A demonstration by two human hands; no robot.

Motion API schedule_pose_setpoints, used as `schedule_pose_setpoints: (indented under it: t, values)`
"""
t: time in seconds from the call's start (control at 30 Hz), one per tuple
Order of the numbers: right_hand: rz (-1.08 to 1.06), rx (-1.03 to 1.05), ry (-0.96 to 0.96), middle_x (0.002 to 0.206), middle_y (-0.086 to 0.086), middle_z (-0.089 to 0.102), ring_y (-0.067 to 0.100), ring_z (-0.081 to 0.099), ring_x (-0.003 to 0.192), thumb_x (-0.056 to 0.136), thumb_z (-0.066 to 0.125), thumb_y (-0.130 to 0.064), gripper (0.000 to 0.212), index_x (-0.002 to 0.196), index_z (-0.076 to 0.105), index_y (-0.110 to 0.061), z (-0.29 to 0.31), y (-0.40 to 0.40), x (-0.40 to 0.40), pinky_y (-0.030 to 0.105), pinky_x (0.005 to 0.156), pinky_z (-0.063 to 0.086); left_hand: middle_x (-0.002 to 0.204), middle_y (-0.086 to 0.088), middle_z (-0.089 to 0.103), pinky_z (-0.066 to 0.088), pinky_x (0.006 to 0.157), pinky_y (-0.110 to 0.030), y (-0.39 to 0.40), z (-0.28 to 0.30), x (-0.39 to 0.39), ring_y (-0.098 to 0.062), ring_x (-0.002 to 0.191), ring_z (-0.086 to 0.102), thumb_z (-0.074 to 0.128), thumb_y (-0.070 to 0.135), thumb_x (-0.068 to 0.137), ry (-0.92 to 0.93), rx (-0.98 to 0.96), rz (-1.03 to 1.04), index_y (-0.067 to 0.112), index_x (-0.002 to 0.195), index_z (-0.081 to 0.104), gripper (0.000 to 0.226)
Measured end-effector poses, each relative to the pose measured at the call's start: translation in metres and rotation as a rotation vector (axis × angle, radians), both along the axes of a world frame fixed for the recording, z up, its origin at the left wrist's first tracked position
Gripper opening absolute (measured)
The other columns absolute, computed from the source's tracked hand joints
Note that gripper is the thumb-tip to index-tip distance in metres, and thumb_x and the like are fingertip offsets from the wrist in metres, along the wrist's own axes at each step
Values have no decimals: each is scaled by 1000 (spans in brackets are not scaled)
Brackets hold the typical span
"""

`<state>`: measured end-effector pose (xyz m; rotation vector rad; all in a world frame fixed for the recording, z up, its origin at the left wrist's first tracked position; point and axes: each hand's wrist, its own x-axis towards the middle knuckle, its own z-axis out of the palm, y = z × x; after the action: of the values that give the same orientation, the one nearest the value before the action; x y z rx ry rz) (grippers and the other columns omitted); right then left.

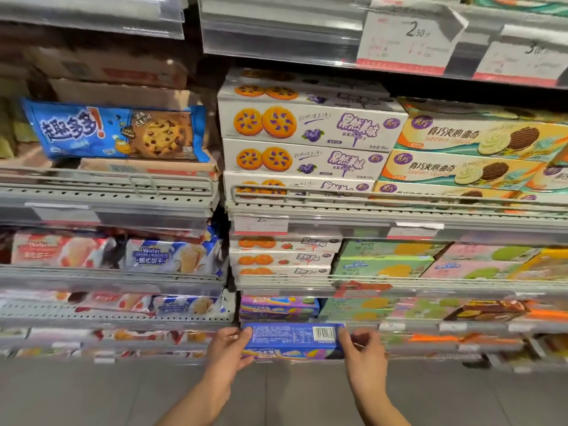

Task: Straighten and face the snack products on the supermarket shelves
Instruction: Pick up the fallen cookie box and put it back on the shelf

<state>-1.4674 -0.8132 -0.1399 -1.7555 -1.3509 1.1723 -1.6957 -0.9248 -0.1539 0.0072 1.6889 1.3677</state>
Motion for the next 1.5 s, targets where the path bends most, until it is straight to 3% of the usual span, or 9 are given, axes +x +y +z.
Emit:
schedule_pose_setpoints:
  t: [0.13, 0.33, 0.6, 0.73, 0.87, 1.03, 1.23, 1.37, 1.5]
  values:
    - [129, -109, 48, 76, -7, 77, 17, 71, 80, 90, 74, -22, 6, 84, 75, -21, -10, -3, -18, 34, 74, 51, 101, -16, 70, 59, 71, -35, 12, -14, -15, -32, 96, 70, 71, 18, 95, 73, -38, 55, 4, 97, 64, 16]
    - [216, -239, 75, 93, -8, 78, 15, 66, 82, 85, 68, -25, 24, 105, 77, -32, -20, 21, -47, 30, 73, 49, 78, -4, 67, 58, 90, -50, 42, -40, -34, -29, 78, 69, 61, 6, 99, 161, -129, 49, 18, 79, 63, 23]
    - [203, -253, 106, 94, -4, 78, 21, 70, 93, 69, 64, -31, 34, 99, 77, -22, -21, 55, -70, 39, 89, 53, 99, -12, 74, 58, 86, -49, 64, -74, -68, -35, 92, 72, 61, 20, 99, 324, -208, -88, 19, 114, 67, 16]
    - [194, -241, 129, 88, -3, 77, 22, 70, 92, 71, 65, -31, 28, 95, 76, -20, -22, 60, -73, 50, 98, 55, 96, -15, 75, 52, 69, -37, 72, -73, -75, -31, 76, 68, 57, 22, 102, 374, -174, -129, 23, 126, 63, 25]
    - [162, -227, 238, 82, 0, 71, 22, 63, 85, 77, 63, -23, 17, 90, 74, -17, -23, 52, -71, 56, 100, 50, 116, -26, 70, 51, 97, -55, 72, -78, -74, -47, 108, 66, 59, 19, 101, 319, -113, -117, 16, 136, 61, 35]
    - [152, -246, 298, 80, -2, 60, 21, 55, 84, 75, 62, -19, 17, 88, 62, -7, -34, 54, -74, 63, 106, 43, 86, -19, 61, 44, 50, -25, 77, -73, -72, -17, 60, 47, 55, 12, 104, 197, -110, -125, 19, 147, 48, 44]
    - [197, -301, 268, 113, 0, 70, 23, 65, 114, 71, 61, -26, 38, 108, 66, -20, -28, 57, -83, 49, 109, 48, 126, -4, 64, 55, 77, -35, 85, -75, -75, -18, 95, 63, 55, 13, 103, 157, -103, -233, 20, 150, 41, 50]
    - [204, -287, 236, 106, -4, 70, 21, 66, 108, 70, 60, -28, 36, 105, 66, -23, -30, 59, -81, 50, 107, 49, 97, -3, 62, 52, 58, -25, 84, -82, -76, -16, 74, 54, 54, 7, 102, 146, -101, -256, 12, 148, 44, 47]
    - [187, -267, 229, 96, -11, 69, 19, 65, 97, 70, 61, -27, 33, 103, 67, -25, -31, 57, -82, 52, 104, 51, 114, -2, 69, 54, 53, -15, 78, -88, -76, -15, 74, 54, 52, 2, 102, 219, -93, -272, 14, 138, 54, 38]
